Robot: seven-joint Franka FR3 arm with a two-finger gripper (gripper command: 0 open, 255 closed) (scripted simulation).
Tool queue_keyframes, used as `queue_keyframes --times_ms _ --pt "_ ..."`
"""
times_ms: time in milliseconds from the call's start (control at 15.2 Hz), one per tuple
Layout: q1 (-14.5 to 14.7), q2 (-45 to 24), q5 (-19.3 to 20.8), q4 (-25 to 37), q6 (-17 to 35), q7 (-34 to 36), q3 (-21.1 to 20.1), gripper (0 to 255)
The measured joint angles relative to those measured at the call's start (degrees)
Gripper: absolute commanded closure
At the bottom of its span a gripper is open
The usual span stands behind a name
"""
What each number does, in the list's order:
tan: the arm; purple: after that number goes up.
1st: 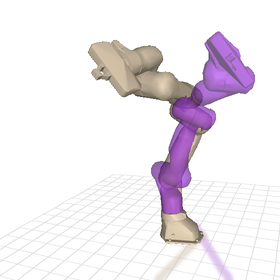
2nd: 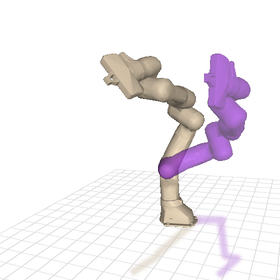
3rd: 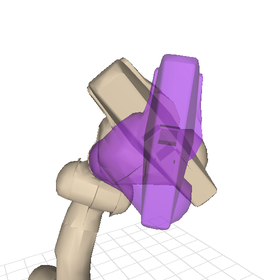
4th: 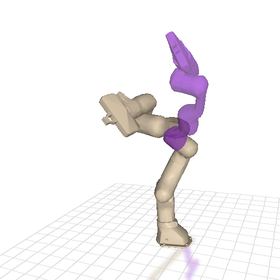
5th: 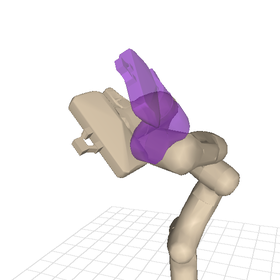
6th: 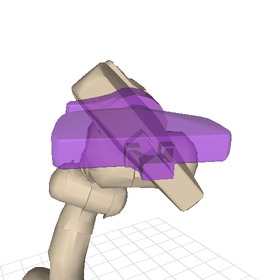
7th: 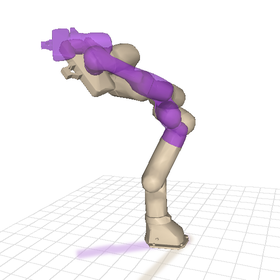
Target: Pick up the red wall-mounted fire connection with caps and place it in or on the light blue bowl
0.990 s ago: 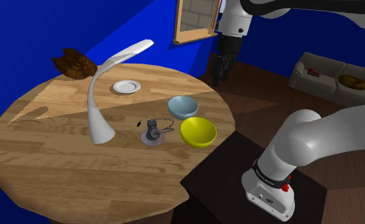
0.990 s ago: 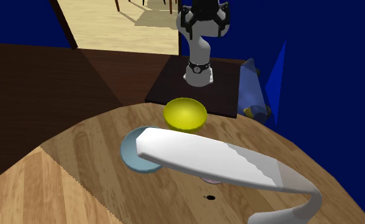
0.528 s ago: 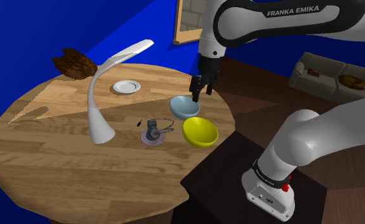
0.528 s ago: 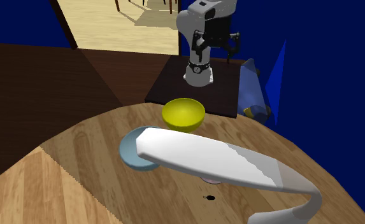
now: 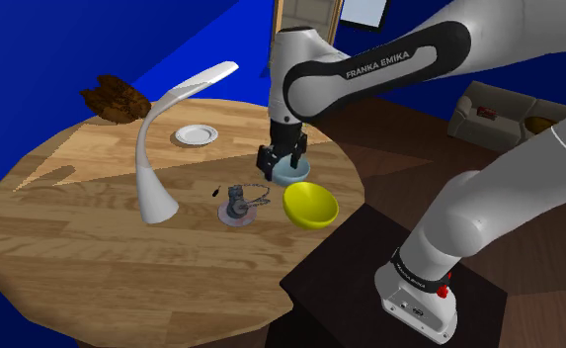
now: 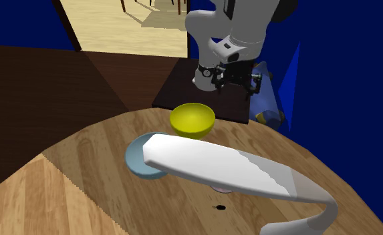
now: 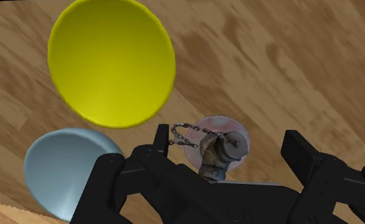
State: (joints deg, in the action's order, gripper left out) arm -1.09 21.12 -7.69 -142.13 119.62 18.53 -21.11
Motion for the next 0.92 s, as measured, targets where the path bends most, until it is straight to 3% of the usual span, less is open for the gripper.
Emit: queue_keyframes --times_ms 264,528,924 --pt "-1.86 -8.90 4.54 1.69 7.09 8.27 -3.79 0" --pt "-3.32 -19.95 12.78 6.29 12.28 18.72 -6.19 0" --pt "-1.13 -34.83 26.16 14.46 15.55 34.20 -4.49 0"
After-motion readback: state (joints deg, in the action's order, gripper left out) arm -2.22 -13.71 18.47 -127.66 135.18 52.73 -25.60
